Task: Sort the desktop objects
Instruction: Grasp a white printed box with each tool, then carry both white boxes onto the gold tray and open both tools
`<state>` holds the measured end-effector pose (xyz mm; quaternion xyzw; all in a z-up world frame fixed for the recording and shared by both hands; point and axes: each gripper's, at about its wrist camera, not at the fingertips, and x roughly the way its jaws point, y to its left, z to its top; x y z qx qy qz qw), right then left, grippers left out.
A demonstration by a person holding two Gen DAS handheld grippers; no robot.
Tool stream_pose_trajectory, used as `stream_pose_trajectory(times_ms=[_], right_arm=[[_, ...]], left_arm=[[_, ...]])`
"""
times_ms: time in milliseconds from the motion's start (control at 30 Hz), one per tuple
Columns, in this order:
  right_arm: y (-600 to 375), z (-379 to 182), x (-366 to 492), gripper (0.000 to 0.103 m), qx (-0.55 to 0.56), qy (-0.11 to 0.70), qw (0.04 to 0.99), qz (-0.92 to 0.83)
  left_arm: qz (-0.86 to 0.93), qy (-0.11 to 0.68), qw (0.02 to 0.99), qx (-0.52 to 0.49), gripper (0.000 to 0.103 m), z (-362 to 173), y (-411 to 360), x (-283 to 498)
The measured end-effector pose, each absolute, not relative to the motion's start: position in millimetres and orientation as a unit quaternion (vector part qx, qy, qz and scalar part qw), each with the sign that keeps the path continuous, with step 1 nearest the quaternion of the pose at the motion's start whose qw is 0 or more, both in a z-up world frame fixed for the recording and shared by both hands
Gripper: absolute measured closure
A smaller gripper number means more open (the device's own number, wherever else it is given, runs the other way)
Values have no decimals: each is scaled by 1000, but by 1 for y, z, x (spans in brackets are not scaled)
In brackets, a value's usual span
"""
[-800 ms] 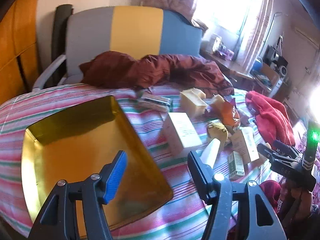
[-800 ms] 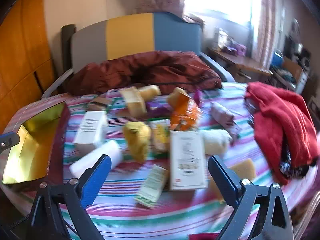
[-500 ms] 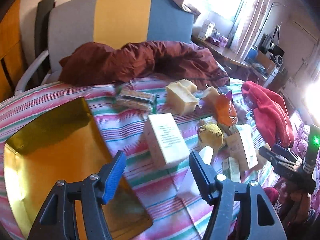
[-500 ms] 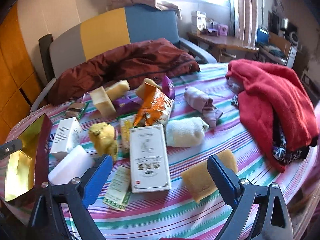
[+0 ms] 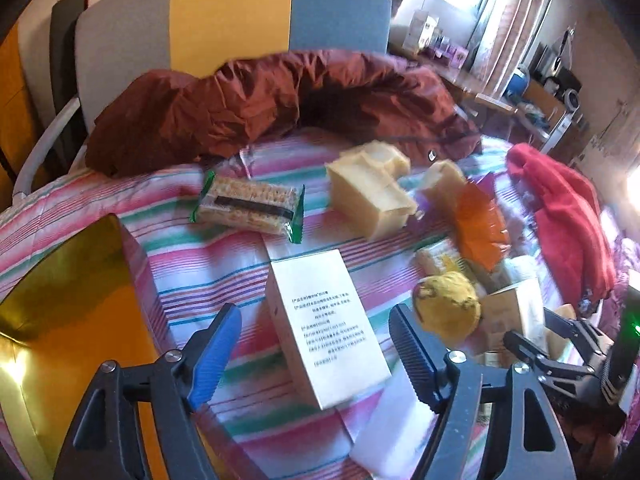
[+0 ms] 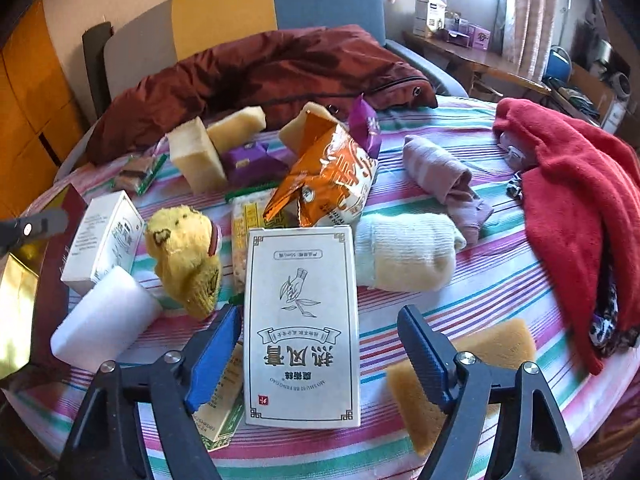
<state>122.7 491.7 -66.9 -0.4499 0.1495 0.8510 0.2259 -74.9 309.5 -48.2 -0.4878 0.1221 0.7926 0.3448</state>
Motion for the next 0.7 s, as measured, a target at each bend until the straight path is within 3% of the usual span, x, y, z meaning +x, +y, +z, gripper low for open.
stream_pose_trajectory(times_ms=[133, 233, 267, 300, 367, 700], right_arm=[[491, -72, 119, 34, -465, 138, 227, 845], [489, -75, 118, 46, -471, 132, 223, 844], [487, -76, 118, 51, -473, 124, 221, 844], [486, -76, 117, 51, -474, 120, 221, 844], [484, -75, 117, 51, -472, 111, 219, 847], [487, -49, 127, 52, -410, 125, 223, 876]], left_arm=[[789, 150, 331, -496, 25, -63, 327, -77], [784, 177, 315, -505, 28, -78, 335, -78], [781, 180, 316, -507, 36, -83, 336, -78], [780, 178, 319, -508, 45, -85, 336, -78], [787, 182, 320, -496, 52, -85, 333, -75], [821, 125, 342, -439, 52, -41, 301, -64]])
